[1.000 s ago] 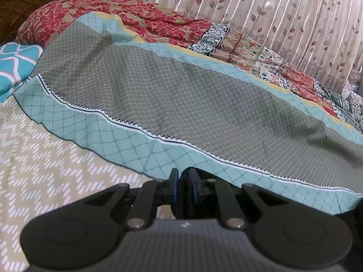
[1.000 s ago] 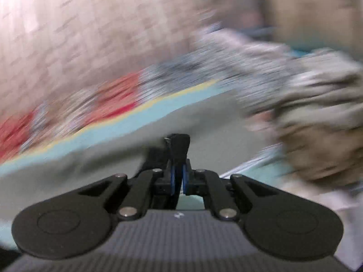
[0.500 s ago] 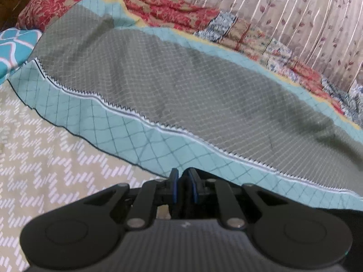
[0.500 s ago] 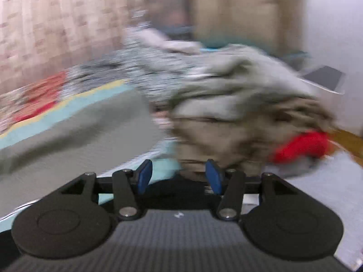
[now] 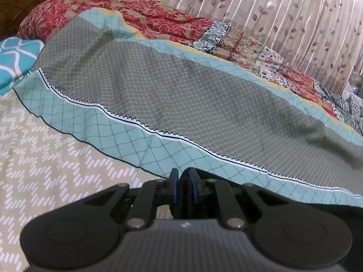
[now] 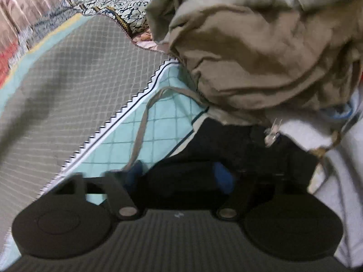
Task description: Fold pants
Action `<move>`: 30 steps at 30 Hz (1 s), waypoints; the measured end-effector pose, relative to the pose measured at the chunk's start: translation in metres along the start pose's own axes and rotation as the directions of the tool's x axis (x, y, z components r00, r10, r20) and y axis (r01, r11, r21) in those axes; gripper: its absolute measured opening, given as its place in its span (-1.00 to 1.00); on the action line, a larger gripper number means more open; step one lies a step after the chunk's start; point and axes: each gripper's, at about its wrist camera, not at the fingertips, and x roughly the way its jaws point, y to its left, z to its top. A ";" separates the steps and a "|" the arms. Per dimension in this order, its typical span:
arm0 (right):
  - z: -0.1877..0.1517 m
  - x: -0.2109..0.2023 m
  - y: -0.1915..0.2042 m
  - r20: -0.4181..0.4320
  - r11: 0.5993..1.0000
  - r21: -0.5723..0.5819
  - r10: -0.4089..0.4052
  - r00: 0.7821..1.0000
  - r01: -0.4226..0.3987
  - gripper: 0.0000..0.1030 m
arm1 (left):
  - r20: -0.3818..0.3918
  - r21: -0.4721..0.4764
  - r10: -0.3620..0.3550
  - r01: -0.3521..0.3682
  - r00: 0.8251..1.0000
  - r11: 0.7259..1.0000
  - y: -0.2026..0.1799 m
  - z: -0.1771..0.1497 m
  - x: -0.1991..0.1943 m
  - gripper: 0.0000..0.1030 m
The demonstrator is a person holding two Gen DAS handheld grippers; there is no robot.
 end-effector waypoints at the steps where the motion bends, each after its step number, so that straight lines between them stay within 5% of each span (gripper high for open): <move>1: 0.001 -0.001 0.007 0.008 1.000 -0.022 0.020 1.000 -0.020 -0.86 | 0.003 0.004 0.003 -0.003 1.000 1.000 -0.001 0.000 -0.001 -0.79; 7: 0.008 -0.046 -0.045 0.126 0.973 0.093 0.199 0.972 -0.211 -0.88 | 0.071 -0.022 -0.010 0.012 0.997 1.000 -0.005 0.003 -0.026 -0.80; 10: 0.018 -0.084 -0.077 0.225 0.918 0.160 0.323 0.919 -0.362 -0.88 | 0.119 -0.043 -0.054 0.059 0.991 0.997 -0.002 0.005 -0.050 -0.80; 12: 0.011 -0.108 -0.152 0.272 0.879 0.181 0.386 0.882 -0.440 -0.88 | 0.159 -0.052 -0.078 0.087 0.984 0.995 0.001 0.003 -0.071 -0.80; 17: -0.018 -0.179 -0.234 0.359 0.799 0.192 0.483 0.799 -0.569 -0.88 | 0.256 -0.068 -0.141 0.164 0.956 0.984 0.017 -0.016 -0.131 -0.80; 21: -0.072 -0.220 -0.345 0.388 0.759 0.209 0.515 0.765 -0.617 -0.87 | 0.295 -0.036 -0.196 0.216 0.935 0.976 0.032 -0.051 -0.179 -0.80; 23: -0.105 -0.232 -0.388 0.383 0.766 0.224 0.499 0.777 -0.603 -0.87 | 0.275 -0.021 -0.216 0.231 0.937 0.973 0.039 -0.074 -0.197 -0.81; 26: -0.154 -0.229 -0.435 0.327 0.791 0.296 0.442 0.835 -0.535 -0.83 | 0.199 -0.031 -0.211 0.222 0.957 0.975 0.054 -0.114 -0.212 -0.81; 29: -0.190 -0.194 -0.458 0.173 0.862 0.385 0.283 0.943 -0.329 -0.44 | -0.009 -0.002 -0.103 0.103 0.995 0.995 0.064 -0.146 -0.203 -0.46; 30: -0.198 -0.191 -0.468 0.147 0.861 0.414 0.259 0.955 -0.297 -0.37 | -0.056 -0.011 -0.086 0.086 0.995 0.996 0.069 -0.154 -0.201 -0.45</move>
